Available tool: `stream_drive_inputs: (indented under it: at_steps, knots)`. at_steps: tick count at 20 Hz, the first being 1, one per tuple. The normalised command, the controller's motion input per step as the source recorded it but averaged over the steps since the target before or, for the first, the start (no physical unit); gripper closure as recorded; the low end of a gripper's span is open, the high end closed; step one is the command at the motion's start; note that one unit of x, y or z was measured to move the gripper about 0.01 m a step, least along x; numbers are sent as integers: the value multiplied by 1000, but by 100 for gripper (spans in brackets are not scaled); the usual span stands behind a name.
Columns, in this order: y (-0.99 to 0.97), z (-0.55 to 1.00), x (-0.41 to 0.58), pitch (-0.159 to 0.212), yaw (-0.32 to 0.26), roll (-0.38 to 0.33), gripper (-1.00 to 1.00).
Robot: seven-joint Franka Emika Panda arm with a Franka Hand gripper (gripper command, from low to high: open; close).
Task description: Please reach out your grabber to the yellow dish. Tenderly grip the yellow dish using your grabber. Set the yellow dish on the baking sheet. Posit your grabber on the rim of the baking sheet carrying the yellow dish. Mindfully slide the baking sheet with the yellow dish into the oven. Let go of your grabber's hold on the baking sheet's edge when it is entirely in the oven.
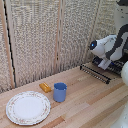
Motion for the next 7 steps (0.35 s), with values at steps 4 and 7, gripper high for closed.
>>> stream_drive_inputs:
  at_steps: [4,7]
  knots:
    - [34,507,143,54,-9,39,-100]
    - [409,183,264,114,-41,4,-100]
